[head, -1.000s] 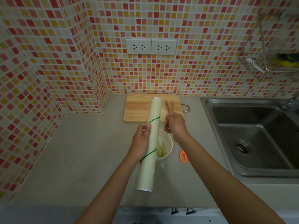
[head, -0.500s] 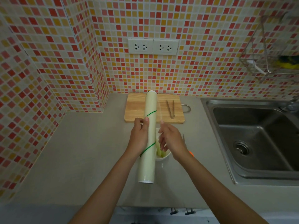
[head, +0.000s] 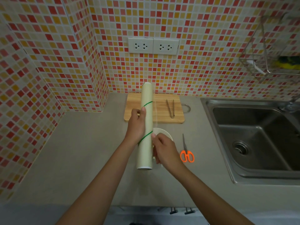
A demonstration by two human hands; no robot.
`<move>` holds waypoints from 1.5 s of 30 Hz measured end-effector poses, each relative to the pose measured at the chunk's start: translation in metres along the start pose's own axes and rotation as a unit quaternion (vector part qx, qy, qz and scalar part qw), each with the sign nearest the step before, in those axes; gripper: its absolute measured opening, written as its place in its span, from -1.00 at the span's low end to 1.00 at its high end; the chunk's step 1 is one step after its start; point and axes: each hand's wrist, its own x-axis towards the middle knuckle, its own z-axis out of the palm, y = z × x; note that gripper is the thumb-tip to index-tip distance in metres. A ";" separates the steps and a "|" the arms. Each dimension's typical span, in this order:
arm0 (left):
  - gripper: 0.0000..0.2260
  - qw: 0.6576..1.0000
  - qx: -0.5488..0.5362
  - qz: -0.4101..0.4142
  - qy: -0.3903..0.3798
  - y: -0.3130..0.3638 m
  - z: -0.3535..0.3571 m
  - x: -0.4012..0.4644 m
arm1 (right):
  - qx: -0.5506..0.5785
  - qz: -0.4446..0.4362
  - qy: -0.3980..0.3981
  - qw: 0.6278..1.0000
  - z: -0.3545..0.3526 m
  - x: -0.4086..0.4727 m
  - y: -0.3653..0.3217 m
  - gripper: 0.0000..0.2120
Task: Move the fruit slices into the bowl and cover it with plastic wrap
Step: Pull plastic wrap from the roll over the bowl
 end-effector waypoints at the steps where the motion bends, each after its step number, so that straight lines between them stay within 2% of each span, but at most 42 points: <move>1: -0.67 1.000 0.003 0.002 0.000 0.001 -0.001 0.002 | -0.001 -0.010 0.000 1.000 0.000 -0.002 0.001 -0.64; 7: -0.68 1.000 -0.018 -0.007 0.002 0.002 -0.004 0.010 | 0.050 -0.006 0.035 0.998 -0.012 0.002 0.003 -0.64; 11: -0.67 1.000 -0.025 -0.008 0.001 0.002 -0.001 0.010 | 0.059 0.015 0.016 0.998 -0.005 -0.005 0.009 -0.62; 14: -0.68 1.000 -0.029 -0.008 -0.002 0.001 0.000 0.007 | 0.111 0.005 0.004 0.994 -0.004 -0.007 0.014 -0.68; 17: -0.67 1.000 -0.030 -0.005 -0.005 -0.001 0.000 0.002 | 0.172 0.031 0.027 0.984 -0.013 0.001 0.006 -0.65; 22: -0.71 0.999 -0.030 0.006 -0.020 -0.005 0.011 -0.012 | 0.063 0.042 0.069 0.995 -0.024 0.039 -0.015 -0.46; 29: -0.66 0.995 -0.079 -0.045 -0.027 -0.010 0.016 -0.025 | -0.036 -0.022 0.156 0.987 -0.011 0.067 -0.012 -0.67; 38: -0.61 0.973 -0.151 -0.154 -0.082 -0.014 0.010 -0.028 | -0.052 -0.077 0.189 0.978 -0.008 0.063 0.004 -0.66; 41: -0.53 0.975 -0.136 -0.147 -0.092 -0.014 0.013 -0.029 | -0.044 -0.082 0.196 0.976 -0.008 0.062 0.007 -0.68; 45: -0.67 0.975 -0.152 -0.132 -0.093 -0.017 0.011 -0.028 | -0.022 -0.066 0.224 0.972 -0.016 0.065 0.012 -0.70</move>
